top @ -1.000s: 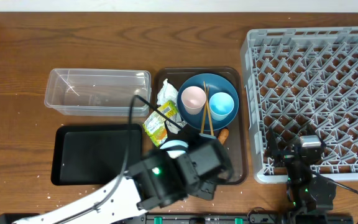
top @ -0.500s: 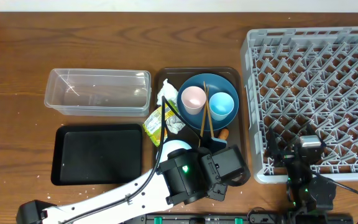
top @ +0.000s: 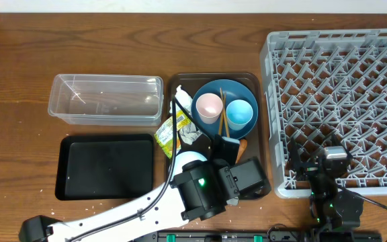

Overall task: Sort waste into correct bins and load items into the dishwasher rack
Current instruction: 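Move the left gripper over the brown tray toward the yellow wrapper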

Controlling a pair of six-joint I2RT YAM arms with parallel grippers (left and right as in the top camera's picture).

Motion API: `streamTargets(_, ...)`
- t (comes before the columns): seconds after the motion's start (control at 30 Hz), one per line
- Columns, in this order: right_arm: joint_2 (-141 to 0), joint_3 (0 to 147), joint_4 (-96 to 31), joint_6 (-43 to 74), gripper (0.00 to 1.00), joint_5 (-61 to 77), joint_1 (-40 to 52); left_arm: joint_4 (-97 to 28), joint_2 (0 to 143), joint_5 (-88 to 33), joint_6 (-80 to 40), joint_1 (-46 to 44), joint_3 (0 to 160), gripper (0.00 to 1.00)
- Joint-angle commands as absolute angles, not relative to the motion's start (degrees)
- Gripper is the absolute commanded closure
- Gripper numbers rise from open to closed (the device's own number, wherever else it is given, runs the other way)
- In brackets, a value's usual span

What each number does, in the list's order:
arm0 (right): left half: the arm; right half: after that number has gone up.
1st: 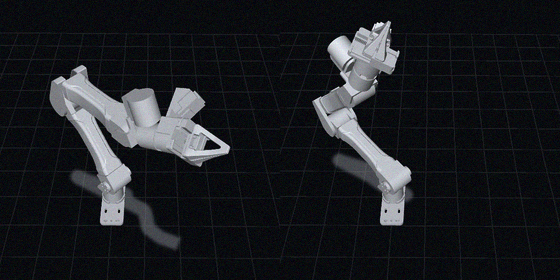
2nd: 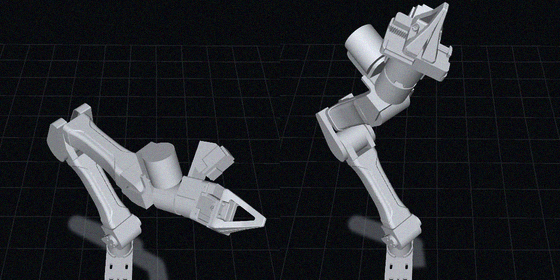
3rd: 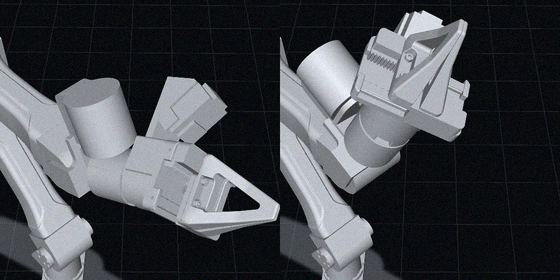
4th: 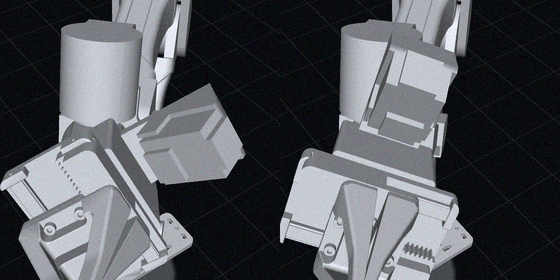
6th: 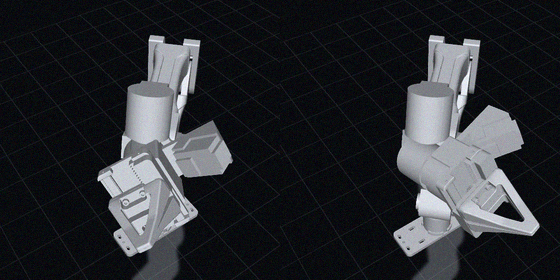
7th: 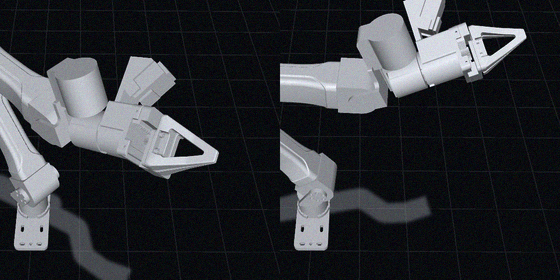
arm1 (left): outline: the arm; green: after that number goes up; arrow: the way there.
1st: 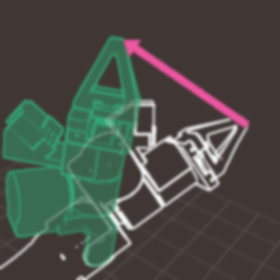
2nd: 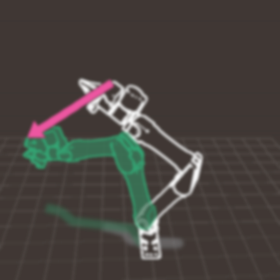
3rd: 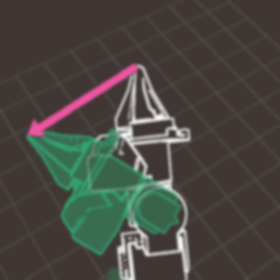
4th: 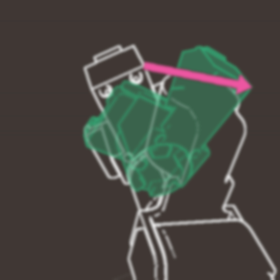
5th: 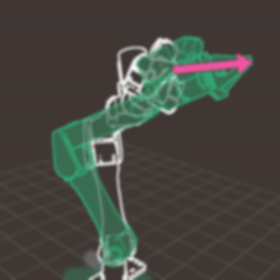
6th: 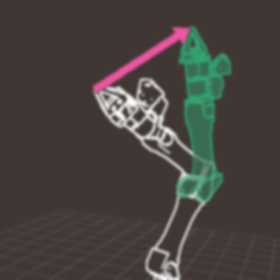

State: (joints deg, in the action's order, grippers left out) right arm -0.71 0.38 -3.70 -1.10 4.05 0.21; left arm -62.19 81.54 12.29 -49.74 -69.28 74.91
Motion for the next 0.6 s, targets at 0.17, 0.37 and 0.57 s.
streamTargets(0.17,-0.5,0.3,-3.9,-1.3,0.01,3.9,-0.1,-56.6,87.6,22.6,-50.1,-69.5,74.6,0.57)
streamTargets(0.37,-0.5,0.3,-3.9,-1.3,0.01,3.9,-0.1,-54.5,93.4,24.0,-50.0,-69.1,74.6,0.57)
streamTargets(0.57,-0.5,0.3,-3.9,-1.3,0.01,3.9,-0.1,-54.3,97.9,26.4,-49.9,-67.3,74.6,0.57)
